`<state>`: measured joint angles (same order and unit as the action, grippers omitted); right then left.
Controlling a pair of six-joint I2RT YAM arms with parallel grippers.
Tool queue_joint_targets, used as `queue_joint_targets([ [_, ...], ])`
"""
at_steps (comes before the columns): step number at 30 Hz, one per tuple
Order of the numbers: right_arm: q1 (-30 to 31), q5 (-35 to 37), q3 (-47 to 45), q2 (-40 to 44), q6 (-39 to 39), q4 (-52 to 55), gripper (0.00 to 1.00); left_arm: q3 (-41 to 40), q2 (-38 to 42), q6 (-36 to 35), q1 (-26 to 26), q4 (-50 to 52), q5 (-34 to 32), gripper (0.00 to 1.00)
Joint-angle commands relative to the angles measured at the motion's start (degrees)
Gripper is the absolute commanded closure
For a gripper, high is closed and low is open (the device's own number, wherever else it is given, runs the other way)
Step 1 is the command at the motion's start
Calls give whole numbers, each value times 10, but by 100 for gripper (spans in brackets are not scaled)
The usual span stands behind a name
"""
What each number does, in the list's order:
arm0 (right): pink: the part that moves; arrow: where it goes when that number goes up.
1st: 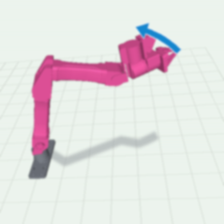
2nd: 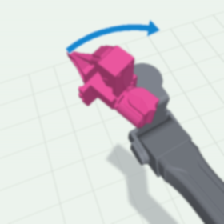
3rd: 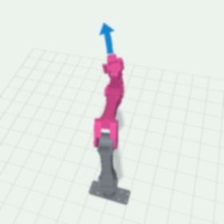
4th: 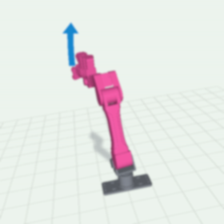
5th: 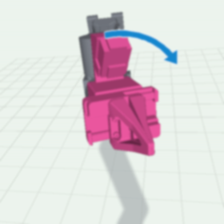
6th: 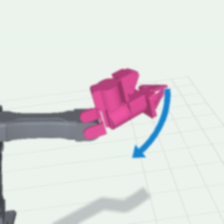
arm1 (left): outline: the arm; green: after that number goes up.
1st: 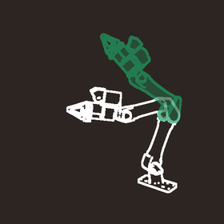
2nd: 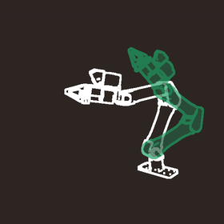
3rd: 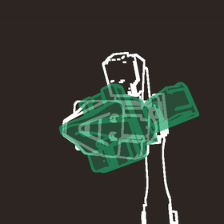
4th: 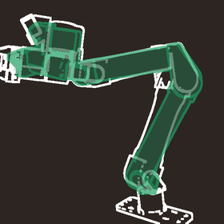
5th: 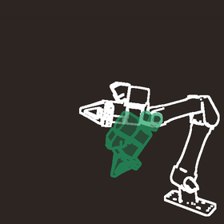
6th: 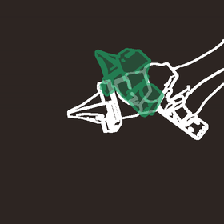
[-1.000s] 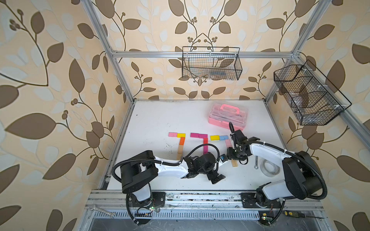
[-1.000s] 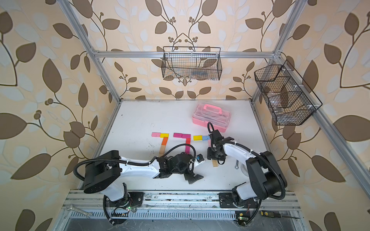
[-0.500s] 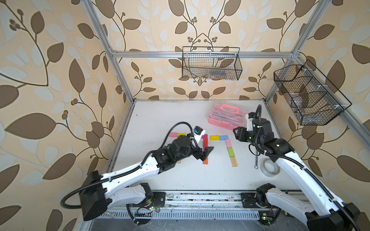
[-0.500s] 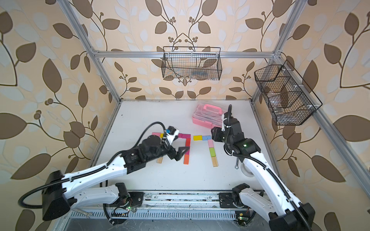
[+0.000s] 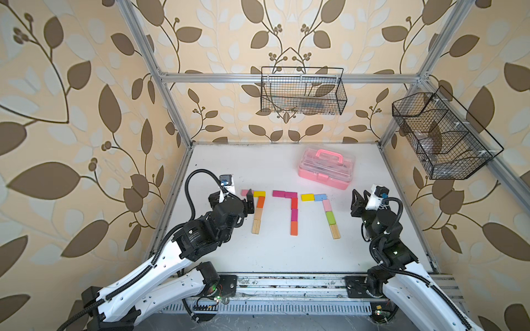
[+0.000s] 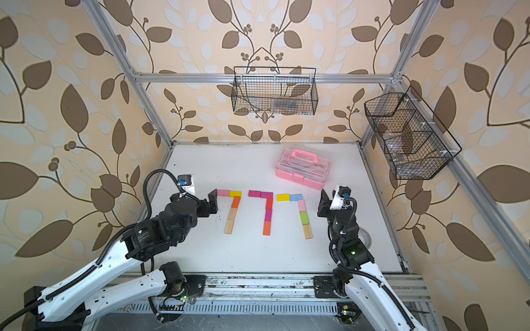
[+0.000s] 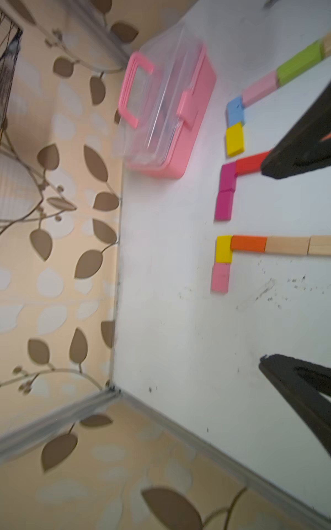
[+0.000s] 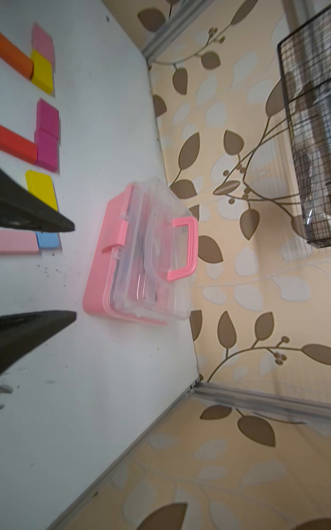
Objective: Assemble the number 7 with building blocks
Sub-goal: Reset both arms
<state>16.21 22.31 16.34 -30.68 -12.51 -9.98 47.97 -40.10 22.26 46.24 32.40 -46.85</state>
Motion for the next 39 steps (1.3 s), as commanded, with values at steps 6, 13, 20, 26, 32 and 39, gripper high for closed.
queue_joint_targets([
  [6,-97,-49,-30,-74,18,-86,45,-115,111,-194,-181,-112,-47,1],
  [13,-130,-81,-39,-140,31,-144,44,-193,-35,-181,-350,-287,176,1],
  [20,-137,-95,-43,-168,68,-167,44,-204,-240,-202,-419,-492,270,1],
  [26,-141,-118,-43,-191,102,-171,43,-214,-343,-220,-427,-586,299,1],
  [32,-146,-155,-45,-232,141,-198,41,-247,-404,-238,-429,-696,358,1],
  [39,-164,-238,-40,-363,138,-349,42,-274,-462,-226,-453,-791,391,1],
])
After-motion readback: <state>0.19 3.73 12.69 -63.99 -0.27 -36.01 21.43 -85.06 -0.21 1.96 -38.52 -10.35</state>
